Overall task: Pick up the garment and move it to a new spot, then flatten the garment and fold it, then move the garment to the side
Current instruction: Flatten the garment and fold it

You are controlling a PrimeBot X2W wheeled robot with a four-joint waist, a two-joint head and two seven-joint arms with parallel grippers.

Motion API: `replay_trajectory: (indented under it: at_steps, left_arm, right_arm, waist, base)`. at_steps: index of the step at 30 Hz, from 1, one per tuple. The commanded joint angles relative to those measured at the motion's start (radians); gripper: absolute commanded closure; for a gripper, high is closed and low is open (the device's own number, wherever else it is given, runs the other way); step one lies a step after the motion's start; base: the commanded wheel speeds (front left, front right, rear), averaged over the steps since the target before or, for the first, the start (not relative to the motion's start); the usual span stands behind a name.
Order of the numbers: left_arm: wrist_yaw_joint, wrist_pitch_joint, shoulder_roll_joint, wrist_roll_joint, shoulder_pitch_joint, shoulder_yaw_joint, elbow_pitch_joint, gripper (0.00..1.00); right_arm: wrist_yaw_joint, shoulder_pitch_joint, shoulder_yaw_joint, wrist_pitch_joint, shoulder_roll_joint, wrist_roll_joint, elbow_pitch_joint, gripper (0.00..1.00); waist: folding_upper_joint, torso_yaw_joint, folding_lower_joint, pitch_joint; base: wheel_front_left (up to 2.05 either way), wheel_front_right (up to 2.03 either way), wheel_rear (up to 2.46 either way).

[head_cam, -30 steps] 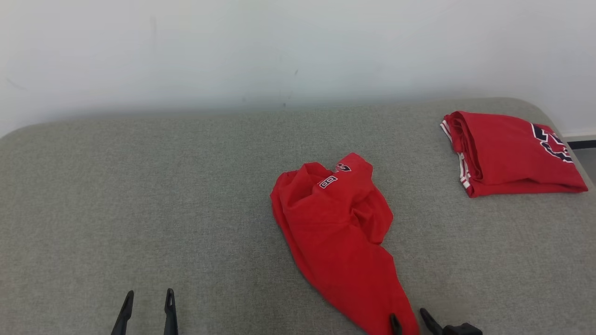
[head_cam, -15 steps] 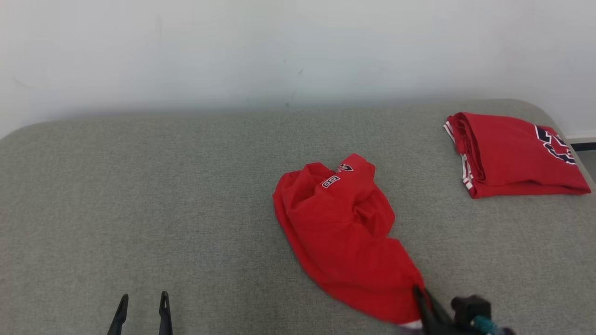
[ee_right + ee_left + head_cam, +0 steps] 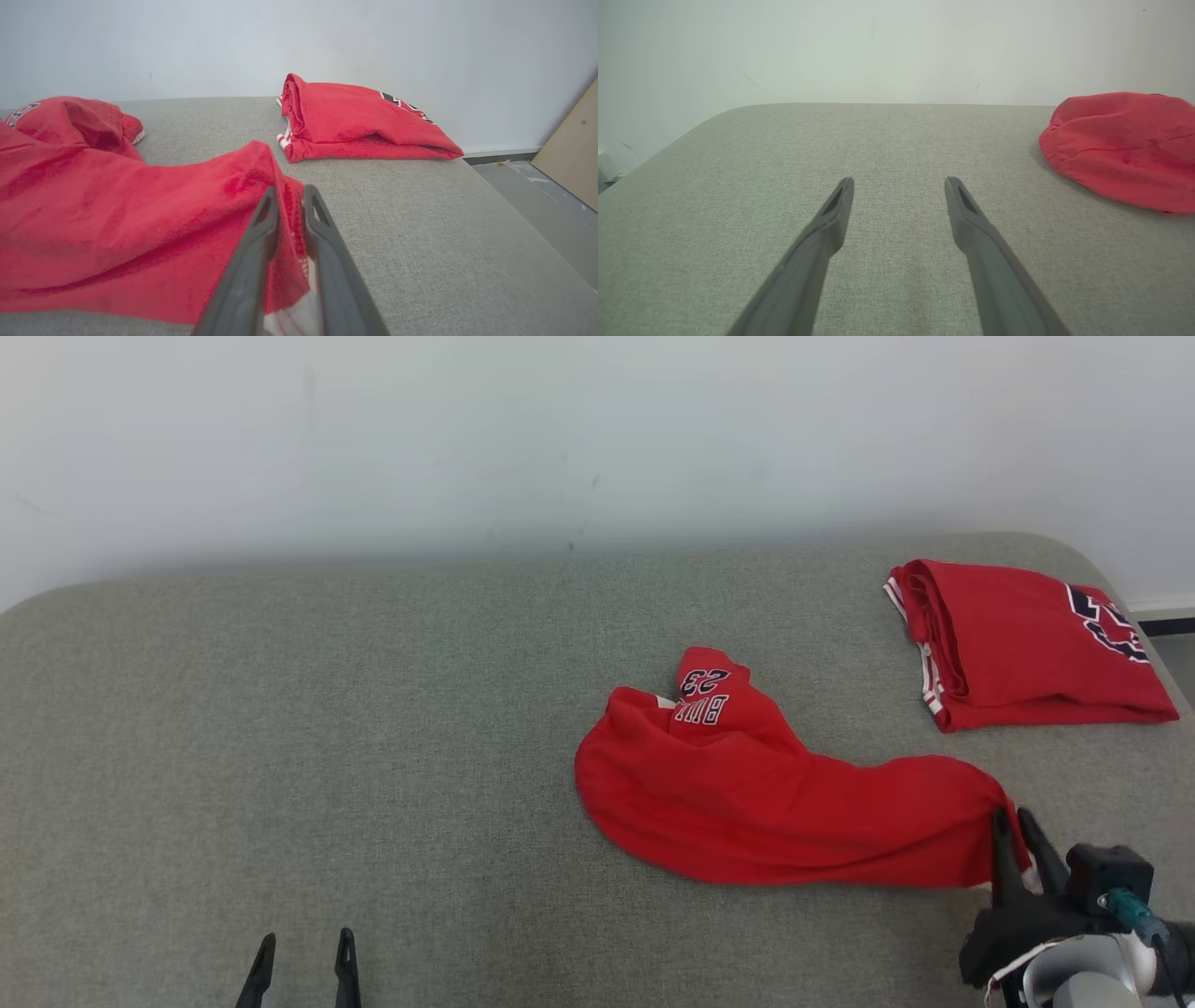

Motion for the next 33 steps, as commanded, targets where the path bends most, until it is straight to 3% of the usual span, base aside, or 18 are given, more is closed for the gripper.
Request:
replay_trajectory:
  at_steps: [1, 7, 13, 20, 27, 33]
  left_arm:
    - [0.001, -0.003, -0.001, -0.006, -0.003, 0.001, 0.005, 0.0]
    - [-0.002, -0.003, -0.001, 0.0, -0.016, 0.011, 0.008, 0.0]
    - [-0.028, -0.003, -0.002, 0.011, -0.061, 0.017, 0.024, 0.0]
    - [-0.074, -0.003, 0.053, -0.016, -0.211, -0.055, 0.171, 0.0]
    - [-0.074, -0.003, 0.182, -0.167, -0.44, -0.273, 0.394, 0.0]
    - [-0.075, 0.008, 0.217, -0.296, -0.578, -0.381, 0.541, 0.0]
  right_arm:
    - [-0.003, -0.01, -0.009, -0.001, 0.024, 0.004, -0.057, 0.0]
    - [-0.003, 0.057, -0.013, -0.001, 0.07, 0.014, -0.295, 0.0]
    - [-0.003, 0.131, 0.042, -0.001, 0.104, 0.036, -0.444, 0.0]
    - [-0.003, 0.187, 0.144, -0.001, 0.119, 0.068, -0.471, 0.0]
    - [-0.003, 0.173, 0.23, 0.0, 0.119, 0.146, -0.462, 0.0]
    - [-0.003, 0.158, 0.241, -0.001, 0.12, 0.16, -0.46, 0.0]
  waist:
    - [0.0, -0.001, 0.0, -0.001]
    - [0.0, -0.014, 0.0, -0.004]
    - [0.0, -0.038, 0.0, 0.0]
    - [0.0, -0.101, 0.0, 0.028]
    - [0.0, -0.205, 0.0, 0.085]
    - [0.0, -0.27, 0.0, 0.122]
  base:
    - [0.0, 0.0, 0.0]
    - [0.0, 0.0, 0.0]
    - [0.0, 0.0, 0.0]
    - [0.0, 0.0, 0.0]
    - [0.0, 0.0, 0.0]
    - [0.0, 0.0, 0.0]
